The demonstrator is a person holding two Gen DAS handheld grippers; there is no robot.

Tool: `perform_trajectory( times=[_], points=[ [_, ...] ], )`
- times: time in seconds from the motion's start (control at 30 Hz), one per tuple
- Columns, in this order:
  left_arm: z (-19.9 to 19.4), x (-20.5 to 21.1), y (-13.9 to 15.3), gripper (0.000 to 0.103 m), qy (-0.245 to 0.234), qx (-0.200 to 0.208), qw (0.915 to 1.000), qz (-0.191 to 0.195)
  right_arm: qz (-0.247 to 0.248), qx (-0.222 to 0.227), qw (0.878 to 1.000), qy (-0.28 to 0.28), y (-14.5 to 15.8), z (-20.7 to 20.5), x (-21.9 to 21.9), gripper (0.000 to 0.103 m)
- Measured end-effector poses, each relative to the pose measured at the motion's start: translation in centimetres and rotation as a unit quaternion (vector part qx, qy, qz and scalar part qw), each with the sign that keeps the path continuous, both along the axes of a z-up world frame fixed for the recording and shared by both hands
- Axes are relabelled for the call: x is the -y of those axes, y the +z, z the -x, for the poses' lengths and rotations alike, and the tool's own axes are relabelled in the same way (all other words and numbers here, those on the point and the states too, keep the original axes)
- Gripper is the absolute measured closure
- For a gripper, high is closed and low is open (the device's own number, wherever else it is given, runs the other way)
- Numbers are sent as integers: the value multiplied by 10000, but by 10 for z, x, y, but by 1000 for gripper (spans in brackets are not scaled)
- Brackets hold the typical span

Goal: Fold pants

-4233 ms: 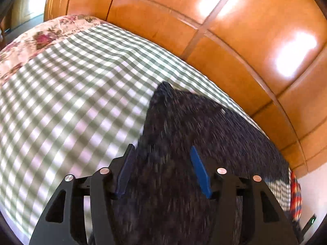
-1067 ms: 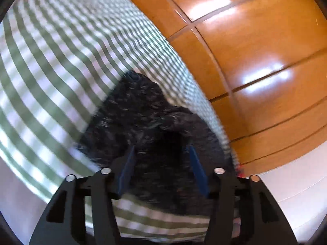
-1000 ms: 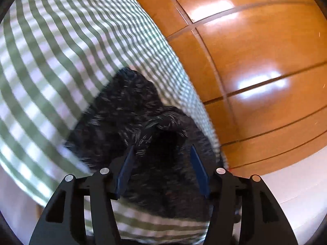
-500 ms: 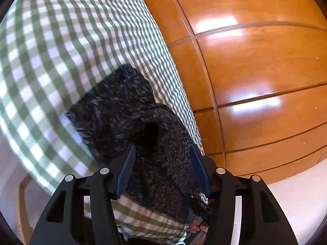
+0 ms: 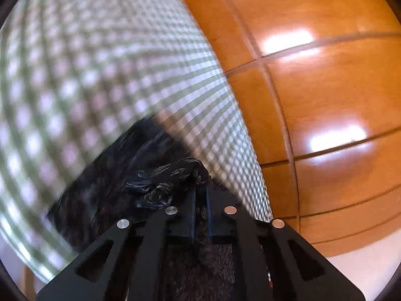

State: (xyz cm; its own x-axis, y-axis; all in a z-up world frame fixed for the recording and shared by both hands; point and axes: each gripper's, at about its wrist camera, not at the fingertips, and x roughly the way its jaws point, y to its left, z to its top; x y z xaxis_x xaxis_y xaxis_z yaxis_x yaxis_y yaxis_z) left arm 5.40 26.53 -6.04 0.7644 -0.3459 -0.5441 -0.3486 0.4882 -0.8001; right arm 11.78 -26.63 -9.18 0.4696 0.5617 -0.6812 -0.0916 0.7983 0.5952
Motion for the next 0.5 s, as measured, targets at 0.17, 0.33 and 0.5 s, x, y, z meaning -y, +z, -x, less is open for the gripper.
perform_trajectory(
  times=[0.17, 0.33, 0.5],
  points=[
    [-23, 14, 80, 99, -547, 1047, 9863, -1151, -577, 802, 9949, -186, 62, 2, 19, 98],
    [9, 14, 87, 99, -928, 1210, 9706, -1865, -309, 745, 9956, 472, 61, 37, 12, 98],
    [56, 1, 13, 99, -1037, 219, 9783, -1781, 188, 247, 9953, 921, 19, 72, -9, 98]
  ],
)
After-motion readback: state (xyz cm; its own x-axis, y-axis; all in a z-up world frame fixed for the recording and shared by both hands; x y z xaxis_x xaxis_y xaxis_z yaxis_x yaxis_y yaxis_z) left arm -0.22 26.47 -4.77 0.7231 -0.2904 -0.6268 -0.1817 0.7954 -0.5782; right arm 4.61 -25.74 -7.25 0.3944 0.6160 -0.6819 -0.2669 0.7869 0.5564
